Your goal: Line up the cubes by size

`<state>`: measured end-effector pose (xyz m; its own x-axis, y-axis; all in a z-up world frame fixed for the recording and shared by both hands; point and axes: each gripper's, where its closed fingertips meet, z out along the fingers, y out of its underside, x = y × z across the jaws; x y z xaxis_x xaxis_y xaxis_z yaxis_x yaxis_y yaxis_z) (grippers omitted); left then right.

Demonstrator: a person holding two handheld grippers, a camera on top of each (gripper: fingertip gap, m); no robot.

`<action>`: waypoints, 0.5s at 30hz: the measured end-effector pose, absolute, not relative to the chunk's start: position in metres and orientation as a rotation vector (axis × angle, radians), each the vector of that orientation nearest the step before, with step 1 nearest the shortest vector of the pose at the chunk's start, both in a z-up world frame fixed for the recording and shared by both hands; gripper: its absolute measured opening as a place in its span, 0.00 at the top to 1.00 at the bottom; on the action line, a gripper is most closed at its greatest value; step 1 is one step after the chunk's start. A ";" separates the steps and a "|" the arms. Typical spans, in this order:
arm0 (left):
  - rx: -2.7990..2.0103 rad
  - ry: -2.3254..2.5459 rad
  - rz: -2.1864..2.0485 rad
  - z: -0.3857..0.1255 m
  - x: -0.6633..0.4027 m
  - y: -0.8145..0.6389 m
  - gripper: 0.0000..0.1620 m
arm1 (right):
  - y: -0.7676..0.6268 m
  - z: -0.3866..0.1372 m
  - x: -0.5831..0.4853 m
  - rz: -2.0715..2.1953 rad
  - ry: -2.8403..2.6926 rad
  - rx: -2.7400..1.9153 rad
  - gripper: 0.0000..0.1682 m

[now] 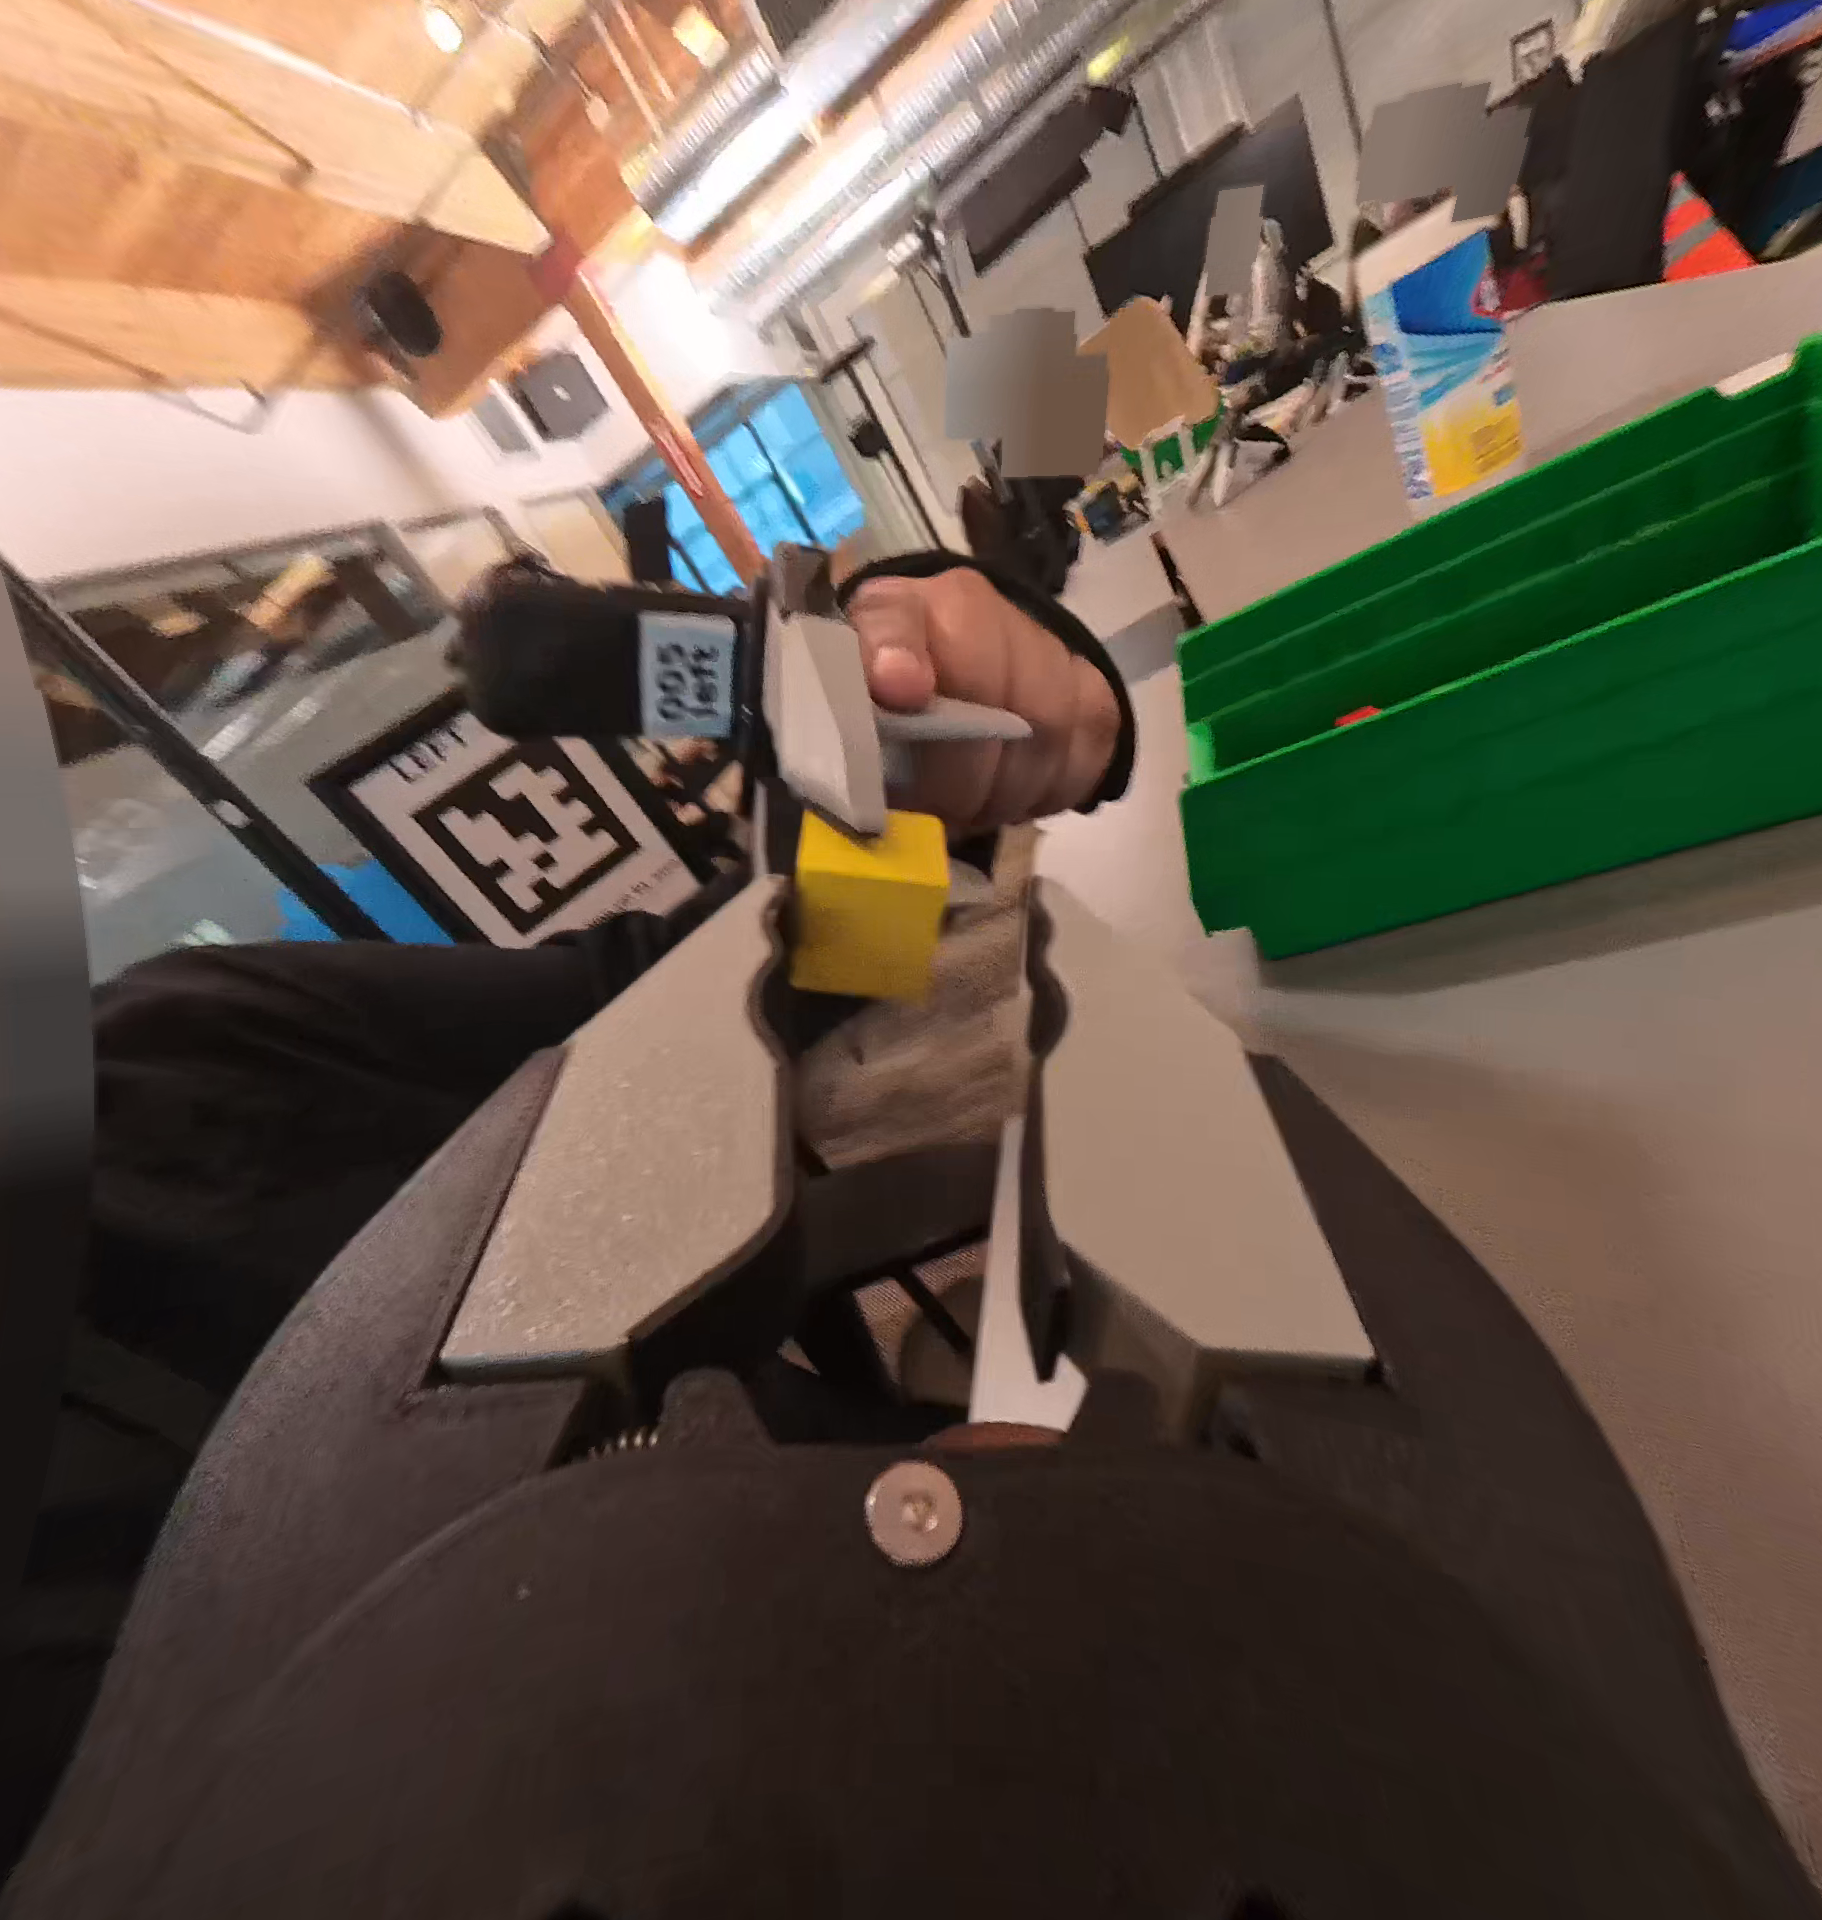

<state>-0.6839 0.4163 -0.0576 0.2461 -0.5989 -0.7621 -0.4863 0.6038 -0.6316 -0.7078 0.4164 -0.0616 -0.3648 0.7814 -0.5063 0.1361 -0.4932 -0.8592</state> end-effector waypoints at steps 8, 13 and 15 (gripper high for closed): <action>-1.037 1.324 -0.151 -0.073 -0.679 0.420 0.84 | 0.424 -0.074 -0.688 1.854 -1.224 -1.445 0.86; -1.125 1.082 -0.225 -0.069 -0.696 0.410 0.96 | 0.438 -0.066 -0.640 1.478 -1.331 -1.420 0.85; -1.224 1.005 -0.204 -0.081 -0.707 0.413 1.00 | 0.459 -0.056 -0.608 1.259 -1.352 -1.424 0.85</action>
